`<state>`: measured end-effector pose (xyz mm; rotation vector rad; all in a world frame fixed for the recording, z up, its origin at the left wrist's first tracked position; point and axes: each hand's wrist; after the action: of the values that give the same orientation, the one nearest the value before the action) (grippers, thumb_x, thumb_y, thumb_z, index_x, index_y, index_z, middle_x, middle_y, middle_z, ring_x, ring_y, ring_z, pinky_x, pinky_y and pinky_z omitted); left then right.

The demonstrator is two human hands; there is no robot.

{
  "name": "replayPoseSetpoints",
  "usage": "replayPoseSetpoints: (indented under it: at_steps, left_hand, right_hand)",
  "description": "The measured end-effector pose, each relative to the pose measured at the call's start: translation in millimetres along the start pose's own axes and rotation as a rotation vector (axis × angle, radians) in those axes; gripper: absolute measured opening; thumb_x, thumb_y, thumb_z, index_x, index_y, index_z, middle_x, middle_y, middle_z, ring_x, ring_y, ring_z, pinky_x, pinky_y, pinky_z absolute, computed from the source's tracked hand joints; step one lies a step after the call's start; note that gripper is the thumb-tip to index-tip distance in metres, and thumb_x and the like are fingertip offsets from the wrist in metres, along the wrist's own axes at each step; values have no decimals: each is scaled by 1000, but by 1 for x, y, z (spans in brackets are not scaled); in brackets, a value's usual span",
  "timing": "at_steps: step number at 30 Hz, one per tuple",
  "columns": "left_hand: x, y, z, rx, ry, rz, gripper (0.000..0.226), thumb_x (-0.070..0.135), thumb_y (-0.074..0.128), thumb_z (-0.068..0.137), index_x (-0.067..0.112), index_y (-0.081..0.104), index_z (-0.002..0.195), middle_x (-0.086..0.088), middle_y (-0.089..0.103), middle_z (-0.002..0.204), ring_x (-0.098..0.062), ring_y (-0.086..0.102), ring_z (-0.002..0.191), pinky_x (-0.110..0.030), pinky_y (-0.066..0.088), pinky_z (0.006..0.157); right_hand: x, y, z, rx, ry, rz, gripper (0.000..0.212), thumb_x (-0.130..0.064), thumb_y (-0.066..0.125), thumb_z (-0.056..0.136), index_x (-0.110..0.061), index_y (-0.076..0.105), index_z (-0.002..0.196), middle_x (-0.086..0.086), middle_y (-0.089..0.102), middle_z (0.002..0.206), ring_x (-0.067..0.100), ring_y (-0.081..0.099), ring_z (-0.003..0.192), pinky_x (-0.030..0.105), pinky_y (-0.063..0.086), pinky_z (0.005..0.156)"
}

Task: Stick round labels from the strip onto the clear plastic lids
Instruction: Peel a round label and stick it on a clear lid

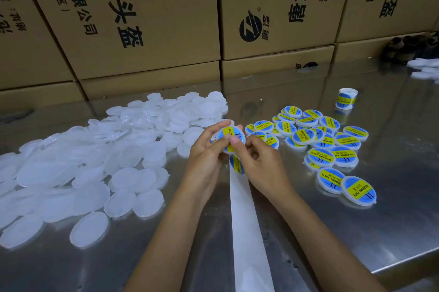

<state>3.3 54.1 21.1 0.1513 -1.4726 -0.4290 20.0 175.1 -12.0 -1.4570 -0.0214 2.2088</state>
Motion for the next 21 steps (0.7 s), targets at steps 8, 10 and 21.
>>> replayPoseSetpoints:
  at_steps: [8, 10, 21]
  left_hand:
    - [-5, 5, -1, 93, -23, 9, 13, 12, 60, 99, 11, 70, 107, -16, 74, 115, -30, 71, 100, -22, 54, 66]
    - [-2, 4, 0, 62, -46, -29, 18, 11, 55, 101, 9, 71, 108, -15, 74, 113, -23, 71, 94, -19, 53, 62]
    - [6, -13, -1, -84, 58, 364, 22, 2, 74, 87, 14, 73, 106, 1, 77, 93, -19, 71, 72, -29, 60, 66]
  right_hand:
    - [-4, 0, 0, -84, 4, 33, 46, -36, 49, 102, -22, 37, 60, -10, 38, 50, 6, 35, 54, 22, 31, 54]
    - [-3, -1, 1, -76, -4, 25, 44, -36, 43, 104, -21, 41, 63, -10, 41, 54, 5, 38, 56, 21, 33, 56]
    - [8, -10, 6, 7, 10, -49, 41, -37, 37, 106, -26, 53, 70, -10, 55, 62, 6, 51, 64, 32, 42, 65]
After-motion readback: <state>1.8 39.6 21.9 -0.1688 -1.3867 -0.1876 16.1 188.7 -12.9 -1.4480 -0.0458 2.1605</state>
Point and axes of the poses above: each hand's wrist, its own z-axis towards the middle knuckle, its own y-axis out of the palm, x = y × z
